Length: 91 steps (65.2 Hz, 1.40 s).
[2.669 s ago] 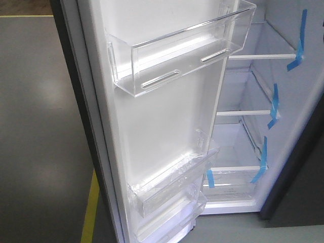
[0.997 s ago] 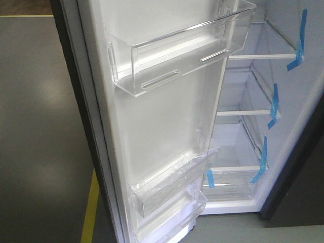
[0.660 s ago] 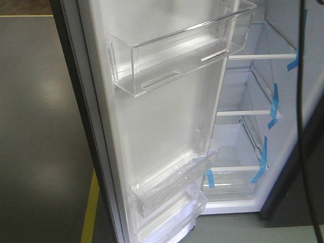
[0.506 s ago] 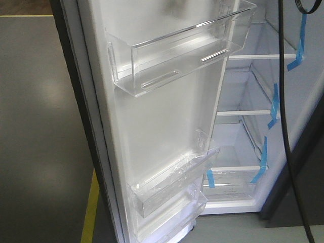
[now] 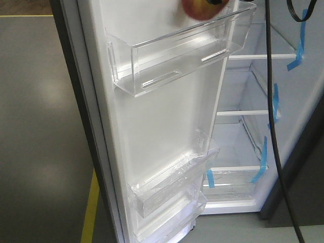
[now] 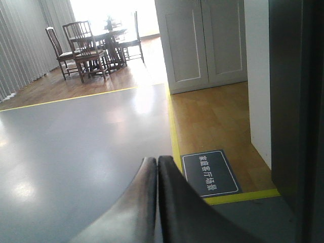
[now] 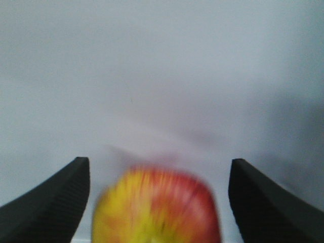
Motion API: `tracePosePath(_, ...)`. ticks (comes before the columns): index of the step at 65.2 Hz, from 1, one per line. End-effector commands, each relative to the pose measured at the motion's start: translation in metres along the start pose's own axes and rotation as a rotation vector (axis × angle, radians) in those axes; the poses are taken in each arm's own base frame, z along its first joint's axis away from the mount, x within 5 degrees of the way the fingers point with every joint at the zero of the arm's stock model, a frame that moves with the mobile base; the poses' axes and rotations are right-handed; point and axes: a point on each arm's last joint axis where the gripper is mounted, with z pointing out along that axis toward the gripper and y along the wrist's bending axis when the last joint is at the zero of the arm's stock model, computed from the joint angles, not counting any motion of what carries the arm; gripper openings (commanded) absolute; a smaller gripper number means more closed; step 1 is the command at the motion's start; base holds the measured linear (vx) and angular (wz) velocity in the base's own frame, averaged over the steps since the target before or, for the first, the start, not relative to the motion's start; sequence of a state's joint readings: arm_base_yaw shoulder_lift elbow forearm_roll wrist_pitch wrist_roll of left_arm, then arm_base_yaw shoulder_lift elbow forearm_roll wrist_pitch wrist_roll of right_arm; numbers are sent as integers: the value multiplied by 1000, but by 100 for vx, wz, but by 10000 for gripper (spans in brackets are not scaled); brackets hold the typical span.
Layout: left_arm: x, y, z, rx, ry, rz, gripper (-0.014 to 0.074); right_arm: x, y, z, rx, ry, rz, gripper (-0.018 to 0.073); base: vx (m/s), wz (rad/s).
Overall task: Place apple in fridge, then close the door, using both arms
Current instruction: 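Lower the apple with the right gripper into the upper clear door bin, then open the right gripper to release the apple in the bin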
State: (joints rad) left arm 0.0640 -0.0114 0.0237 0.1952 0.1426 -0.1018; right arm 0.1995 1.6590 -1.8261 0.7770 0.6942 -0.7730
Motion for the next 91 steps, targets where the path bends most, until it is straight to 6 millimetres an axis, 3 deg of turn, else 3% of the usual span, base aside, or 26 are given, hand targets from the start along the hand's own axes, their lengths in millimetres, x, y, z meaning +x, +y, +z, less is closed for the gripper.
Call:
tracePosePath(1,-14,0,-3,9,-109,-9,-6,-26,5,-22,42,-111,-33,622,0,0)
tracePosePath(17,-14,0,-3,9,-109,-9,-6,-29,4,-25,67,-124,-54,603,0,0)
tracePosePath(27,-14,0,-3,9,-109,-9,-6,-47,14,-51,89,-200,-78,554,0,0)
tracePosePath(39,-14,0,-3,9,-109,-9,-6,-69,38,-102,82,-272,-141,444,0,0)
tracePosePath(48,-14,0,-3,9,-109,-9,-6,-81,62,-148,74,-317,-205,287,0,0)
tracePosePath(61,-14,0,-3,9,-109,-9,-6,-90,97,-216,72,-391,-295,-12,0,0)
tracePosePath(63,-14,0,-3,9,-109,-9,-6,-91,103,-225,70,-401,-304,-16,0,0)
tracePosePath(76,-14,0,-3,9,-109,-9,-6,-78,130,-272,63,-394,-374,-5,0,0)
tracePosePath(91,-14,0,-3,9,-109,-9,-6,-28,151,-315,142,-442,-358,-4,0,0)
